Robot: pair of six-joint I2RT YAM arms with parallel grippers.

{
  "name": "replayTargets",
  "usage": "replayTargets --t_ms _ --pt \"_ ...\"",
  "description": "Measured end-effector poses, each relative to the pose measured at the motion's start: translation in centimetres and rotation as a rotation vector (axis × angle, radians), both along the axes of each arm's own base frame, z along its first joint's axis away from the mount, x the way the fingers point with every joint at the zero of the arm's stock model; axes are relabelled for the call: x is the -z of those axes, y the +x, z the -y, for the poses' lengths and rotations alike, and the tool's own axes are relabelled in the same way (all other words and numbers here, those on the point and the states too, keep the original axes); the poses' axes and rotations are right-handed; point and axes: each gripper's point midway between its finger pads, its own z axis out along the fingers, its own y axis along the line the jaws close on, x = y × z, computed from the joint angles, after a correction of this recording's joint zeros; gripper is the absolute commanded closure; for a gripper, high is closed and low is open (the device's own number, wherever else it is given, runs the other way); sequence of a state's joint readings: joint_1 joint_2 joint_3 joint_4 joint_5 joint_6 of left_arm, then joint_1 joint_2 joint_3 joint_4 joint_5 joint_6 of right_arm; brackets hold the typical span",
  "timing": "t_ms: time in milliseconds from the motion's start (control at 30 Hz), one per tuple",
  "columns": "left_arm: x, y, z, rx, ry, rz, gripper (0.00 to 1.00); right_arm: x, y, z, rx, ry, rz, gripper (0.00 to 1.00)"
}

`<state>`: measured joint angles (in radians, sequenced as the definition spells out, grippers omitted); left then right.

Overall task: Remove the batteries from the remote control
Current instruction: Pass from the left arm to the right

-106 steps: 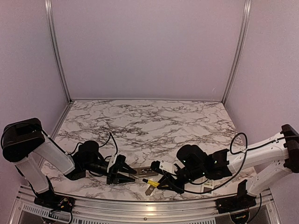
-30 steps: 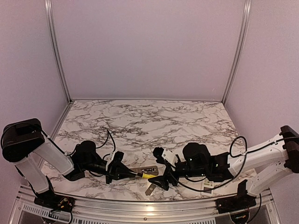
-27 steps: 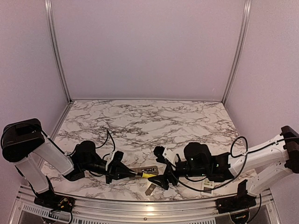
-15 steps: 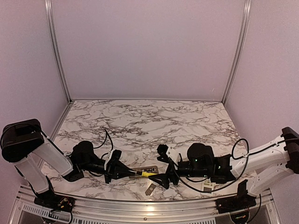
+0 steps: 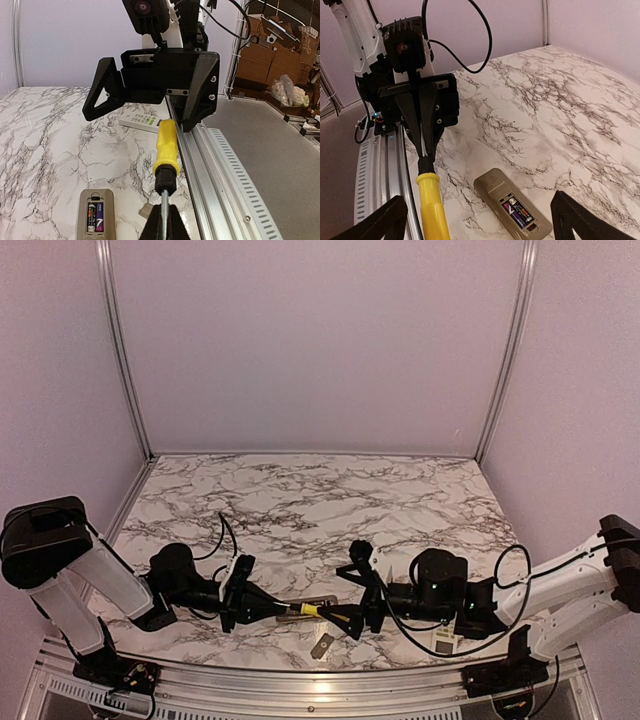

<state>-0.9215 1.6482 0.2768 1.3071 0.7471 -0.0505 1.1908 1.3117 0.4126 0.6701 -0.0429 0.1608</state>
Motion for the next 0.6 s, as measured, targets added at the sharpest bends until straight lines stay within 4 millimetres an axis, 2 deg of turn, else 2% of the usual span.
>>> replayTargets --t_ms 600 --pt "0.0 -0.1 -0.6 -0.022 0.005 -0.063 1.00 -0.6 0.4 -1.4 -0.009 0.057 0.012 0.04"
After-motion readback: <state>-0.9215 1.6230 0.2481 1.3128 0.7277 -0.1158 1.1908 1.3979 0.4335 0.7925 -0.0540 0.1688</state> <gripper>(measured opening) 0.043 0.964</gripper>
